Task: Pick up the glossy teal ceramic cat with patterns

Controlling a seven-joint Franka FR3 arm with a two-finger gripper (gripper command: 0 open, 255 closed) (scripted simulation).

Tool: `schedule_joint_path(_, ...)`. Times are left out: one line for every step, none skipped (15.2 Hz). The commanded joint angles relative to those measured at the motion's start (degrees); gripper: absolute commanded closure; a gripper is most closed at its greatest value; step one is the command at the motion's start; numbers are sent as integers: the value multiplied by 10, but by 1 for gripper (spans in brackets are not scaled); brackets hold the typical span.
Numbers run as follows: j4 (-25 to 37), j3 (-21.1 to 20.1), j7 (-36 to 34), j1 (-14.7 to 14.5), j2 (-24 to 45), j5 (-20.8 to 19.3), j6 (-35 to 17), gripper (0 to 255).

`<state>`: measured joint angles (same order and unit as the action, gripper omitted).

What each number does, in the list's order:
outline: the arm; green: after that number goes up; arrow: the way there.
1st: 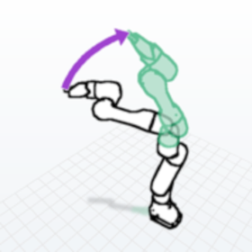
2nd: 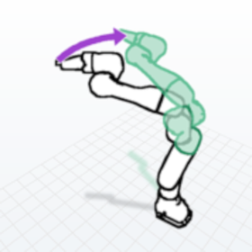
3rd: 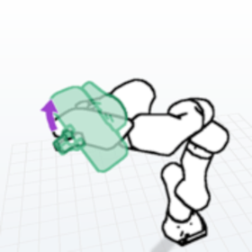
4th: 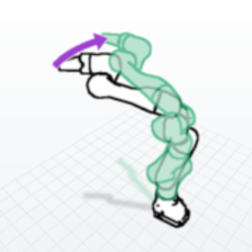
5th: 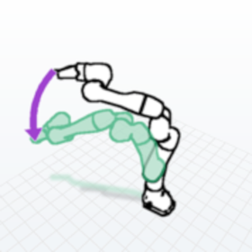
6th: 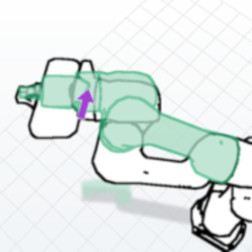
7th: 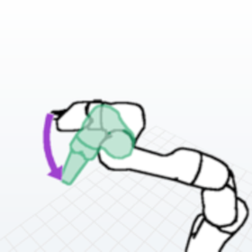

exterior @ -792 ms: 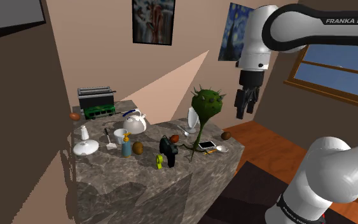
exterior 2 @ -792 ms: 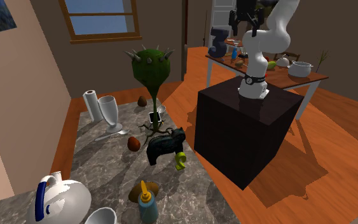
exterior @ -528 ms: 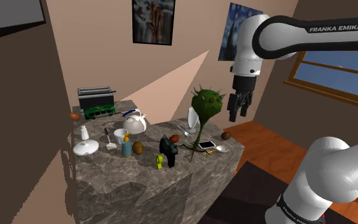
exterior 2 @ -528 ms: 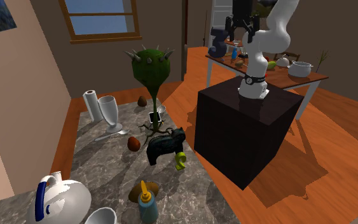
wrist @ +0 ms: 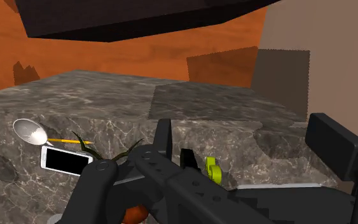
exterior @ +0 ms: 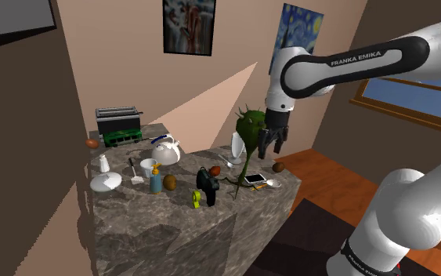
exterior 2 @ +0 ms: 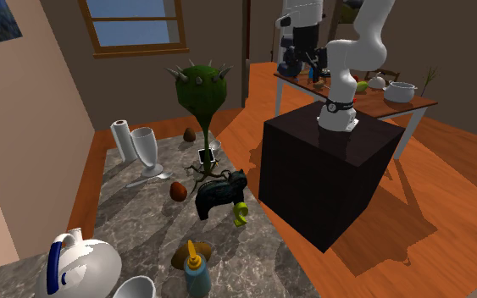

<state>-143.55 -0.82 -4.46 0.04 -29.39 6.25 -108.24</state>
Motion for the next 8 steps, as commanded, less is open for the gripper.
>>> schedule_joint_path(5,0,-2,2,45,4,-49,0)
schedule_joint_path(8,0,-3,2,65,6,-70,0)
schedule_joint_path(11,1,-4,3,85,8,-90,0)
schedule_joint_path(16,1,-5,4,106,11,-110,0)
schedule_joint_path(21,1,-5,4,127,13,-130,0)
schedule_joint_path(27,2,-6,5,148,16,-149,0)
schedule_joint_path(34,3,-6,5,169,18,-167,0)
schedule_joint_path(42,3,-6,6,191,21,-184,0)
